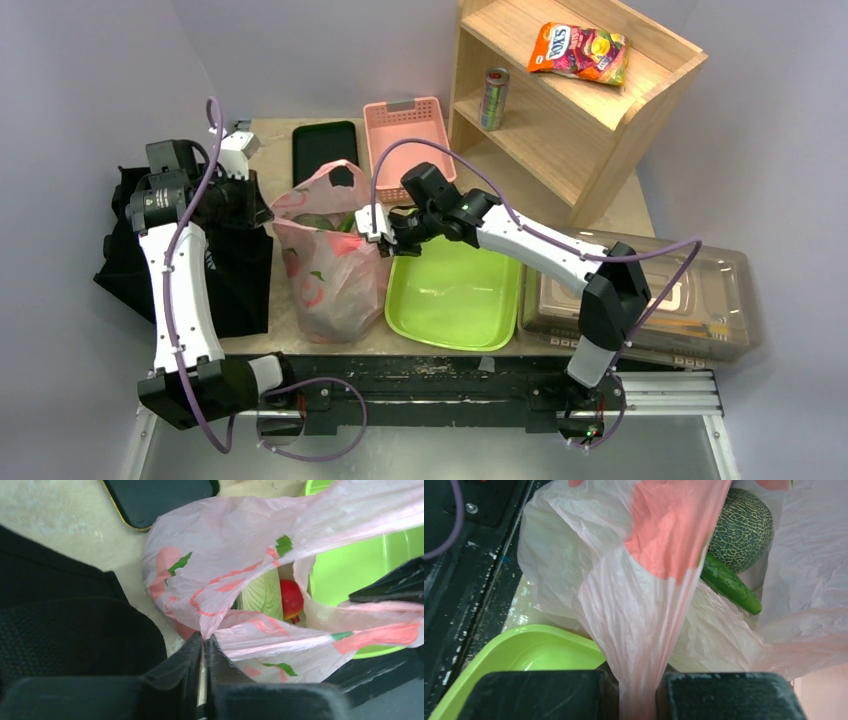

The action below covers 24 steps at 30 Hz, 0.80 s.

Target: Untie the knot of the grocery bags and take out the mixed food

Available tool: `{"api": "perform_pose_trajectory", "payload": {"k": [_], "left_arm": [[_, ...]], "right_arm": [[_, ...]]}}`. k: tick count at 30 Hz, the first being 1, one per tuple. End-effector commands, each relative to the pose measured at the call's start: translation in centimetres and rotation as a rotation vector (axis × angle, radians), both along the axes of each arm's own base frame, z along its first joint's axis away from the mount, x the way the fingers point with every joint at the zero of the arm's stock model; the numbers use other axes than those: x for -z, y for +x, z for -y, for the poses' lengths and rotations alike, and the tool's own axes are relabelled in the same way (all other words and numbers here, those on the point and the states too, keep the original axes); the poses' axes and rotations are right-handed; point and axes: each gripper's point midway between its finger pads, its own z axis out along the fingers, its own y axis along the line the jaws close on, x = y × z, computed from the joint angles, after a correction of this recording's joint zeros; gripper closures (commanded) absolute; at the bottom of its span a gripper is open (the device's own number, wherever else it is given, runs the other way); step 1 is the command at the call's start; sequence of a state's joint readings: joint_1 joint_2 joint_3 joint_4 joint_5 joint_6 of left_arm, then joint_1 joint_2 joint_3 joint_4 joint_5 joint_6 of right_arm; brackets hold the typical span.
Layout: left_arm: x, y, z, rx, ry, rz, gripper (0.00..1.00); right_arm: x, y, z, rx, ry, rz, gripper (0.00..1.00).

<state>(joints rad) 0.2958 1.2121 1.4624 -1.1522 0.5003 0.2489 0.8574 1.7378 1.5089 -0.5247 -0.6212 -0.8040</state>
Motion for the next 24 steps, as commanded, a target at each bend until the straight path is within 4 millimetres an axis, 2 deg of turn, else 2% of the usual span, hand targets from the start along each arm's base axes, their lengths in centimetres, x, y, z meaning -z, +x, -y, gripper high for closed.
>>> {"api": "perform_pose_trajectory", "payload": {"k": [1,2,3,5,7,8,10,12,14,16,20,22,23,24], "left_arm": [[-4.0,0.9,1.2,0.173,-0.013,0.217,0.83],[-5.1,0.1,2.5,0.24,-0.04,0.26,0.63],[-6.3,-0.7,3.5,0.3,-0.053,0.303,0.45],[-8.7,-2.4,4.8,0.396,-0.029,0.376,0.18],[-10.5,-4.7,6.3,0.542,0.021,0.45,0.08],[-10.9,-6.0,7.1,0.604,0.03,0.465,0.04],[-10.6,-8.3,8.5,0.706,0.042,0.451,0.02],[-9.1,-9.7,9.9,0.788,0.028,0.396,0.0],[-7.7,-10.4,11.1,0.848,-0.001,0.379,0.0],[-6.9,-9.6,11.8,0.864,-0.016,0.42,0.0],[-4.8,-7.6,12.3,0.848,-0.006,0.446,0.0],[-3.6,-7.7,12.7,0.874,-0.001,0.417,0.0],[-2.9,-8.4,13.0,0.904,-0.007,0.383,0.0],[-2.2,-9.6,13.1,0.96,0.003,0.353,0.19]], "right_arm": [[-5.6,-1.4,-1.2,0.014,0.119,-0.032,1.0],[-6.5,-1.8,-2.4,0.01,0.137,-0.043,0.95],[-6.9,-1.9,-3.4,0.019,0.14,-0.068,0.85],[-7.9,-2.2,-4.4,0.019,0.144,-0.108,0.65],[-9.5,-2.7,-4.6,0.011,0.164,-0.137,0.49],[-10.4,-3.2,-4.5,-0.001,0.182,-0.144,0.48],[-11.9,-4.3,-4.2,-0.021,0.224,-0.171,0.54],[-13.2,-5.5,-4.0,-0.05,0.275,-0.216,0.67],[-13.9,-6.9,-4.2,-0.088,0.308,-0.266,0.84],[-14.2,-7.7,-4.5,-0.117,0.321,-0.29,1.0],[-14.8,-8.9,-4.0,-0.156,0.327,-0.304,1.0],[-14.9,-9.5,-3.7,-0.166,0.334,-0.297,1.0],[-15.0,-9.8,-3.5,-0.171,0.336,-0.292,1.0],[-15.0,-9.9,-3.3,-0.17,0.333,-0.285,1.0]]}}
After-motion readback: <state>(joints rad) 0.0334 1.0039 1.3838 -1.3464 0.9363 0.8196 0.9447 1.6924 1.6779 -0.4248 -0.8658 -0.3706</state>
